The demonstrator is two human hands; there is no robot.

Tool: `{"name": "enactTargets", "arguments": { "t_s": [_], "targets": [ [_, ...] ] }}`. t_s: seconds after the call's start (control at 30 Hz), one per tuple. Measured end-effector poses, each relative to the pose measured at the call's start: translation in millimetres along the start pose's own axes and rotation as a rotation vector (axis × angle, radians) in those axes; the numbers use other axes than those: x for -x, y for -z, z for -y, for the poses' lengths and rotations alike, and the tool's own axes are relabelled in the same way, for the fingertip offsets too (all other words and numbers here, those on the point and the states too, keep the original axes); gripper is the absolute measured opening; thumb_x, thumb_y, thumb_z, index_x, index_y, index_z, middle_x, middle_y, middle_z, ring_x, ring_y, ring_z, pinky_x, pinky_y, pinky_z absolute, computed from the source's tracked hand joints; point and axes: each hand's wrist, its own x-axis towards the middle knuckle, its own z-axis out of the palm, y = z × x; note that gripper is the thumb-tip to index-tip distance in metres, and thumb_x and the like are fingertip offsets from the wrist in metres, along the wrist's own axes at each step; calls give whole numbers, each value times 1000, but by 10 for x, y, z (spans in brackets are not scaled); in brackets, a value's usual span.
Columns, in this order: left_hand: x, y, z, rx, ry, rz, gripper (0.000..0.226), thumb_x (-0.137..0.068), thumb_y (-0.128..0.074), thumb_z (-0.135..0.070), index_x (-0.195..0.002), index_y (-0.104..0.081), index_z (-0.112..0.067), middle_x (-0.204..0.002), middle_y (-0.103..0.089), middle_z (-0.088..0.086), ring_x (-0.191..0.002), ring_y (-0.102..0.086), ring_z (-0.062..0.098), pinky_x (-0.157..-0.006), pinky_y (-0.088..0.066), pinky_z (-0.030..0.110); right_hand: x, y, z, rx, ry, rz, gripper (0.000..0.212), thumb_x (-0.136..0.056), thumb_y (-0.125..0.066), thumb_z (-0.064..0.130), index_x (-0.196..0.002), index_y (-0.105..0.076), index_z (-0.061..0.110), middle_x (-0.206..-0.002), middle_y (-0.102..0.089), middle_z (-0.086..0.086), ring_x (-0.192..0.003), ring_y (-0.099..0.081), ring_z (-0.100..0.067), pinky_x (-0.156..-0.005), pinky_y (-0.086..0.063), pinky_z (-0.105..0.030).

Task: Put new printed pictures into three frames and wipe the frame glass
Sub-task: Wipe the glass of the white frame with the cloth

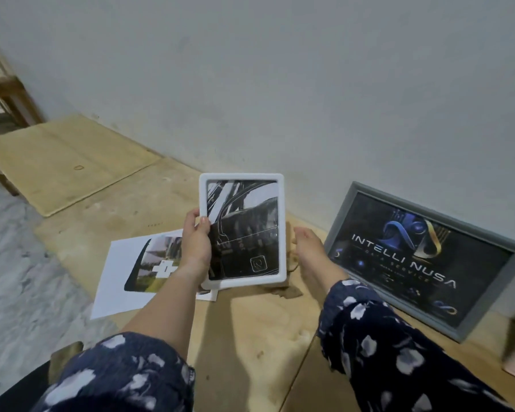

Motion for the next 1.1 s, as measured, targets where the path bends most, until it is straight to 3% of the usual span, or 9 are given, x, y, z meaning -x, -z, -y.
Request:
{"name": "enactTargets", "arguments": {
  "t_s": [0.1, 0.27, 0.47, 0.63, 0.7, 0.8, 0.9, 1.03, 1.1],
  "targets": [
    [-2, -269, -55, 14, 10, 107, 17, -105, -30, -22, -116, -43, -24, -88, -56, -2, -77, -52, 15, -66, -40, 28, -96, 167, 177, 39, 91, -25, 40, -91, -33, 42, -104, -64, 22, -104, -67, -5, -93, -63, -25, -79, -51, -37],
    [21, -764, -158, -52, 6, 300, 20, -102, -33, -21, -117, -45, -17, -97, -58, 8, -80, -54, 22, -74, -43, 35, 255, 627, 411, -99, 139, -216, 38, -99, -28, 29, -115, -56, 10, -108, -58, -11, -100, -56, -26, -95, -48, -44],
    [396, -1619, -317, -262, -59, 685, 12, -99, -34, -27, -95, -45, -31, -93, -62, 9, -82, -60, 29, -87, -49, 52, 728, 1631, 92, -246, 106, -483, 28, -98, -31, 28, -102, -57, 17, -102, -61, -15, -90, -61, -30, -91, -52, -52],
    [1070, -2372, -499, -359, -149, 993, 15, -98, -34, -34, -107, -45, -32, -102, -58, 9, -88, -57, 28, -91, -50, 50, 1353, 2455, -239, -264, 57, -726, 36, -103, -28, 27, -129, -48, 12, -131, -50, -10, -121, -49, -28, -106, -36, -44],
    [1436, -2666, -546, -382, -182, 1084, 15, -98, -33, -32, -109, -44, -31, -104, -57, 12, -86, -56, 29, -88, -51, 51, 1630, 2826, -416, -300, 56, -801, 35, -102, -29, 28, -128, -50, 15, -125, -53, -7, -118, -49, -27, -108, -37, -45],
    [1974, -3002, -600, -401, -190, 1196, 23, -100, -31, -30, -120, -41, -29, -108, -60, 13, -92, -59, 32, -86, -53, 54, 2027, 3248, -631, -331, 57, -926, 26, -102, -32, 28, -107, -54, 17, -95, -56, -9, -92, -56, -29, -93, -50, -51],
    [2541, -3288, -601, -438, -223, 1270, 24, -99, -29, -29, -121, -39, -26, -108, -59, 14, -96, -61, 36, -83, -54, 56, 2358, 3693, -899, -391, 54, -1002, 28, -100, -33, 27, -106, -57, 13, -104, -60, -15, -88, -61, -32, -83, -56, -49],
    [3228, -3675, -498, -448, -174, 1332, 21, -102, -31, -26, -122, -38, -24, -102, -62, 11, -89, -65, 34, -79, -56, 55, 2746, 4223, -1260, -389, 46, -1076, 27, -102, -31, 23, -107, -55, 10, -94, -58, -10, -69, -55, -18, -51, -47, -25],
    [3519, -3880, -463, -422, -79, 1367, 17, -103, -30, -21, -116, -40, -21, -94, -61, 10, -80, -63, 29, -79, -57, 52, 2861, 4503, -1436, -396, 57, -1092, 27, -102, -33, 24, -108, -56, 11, -95, -59, -11, -69, -56, -19, -52, -47, -26]
  ]
}}
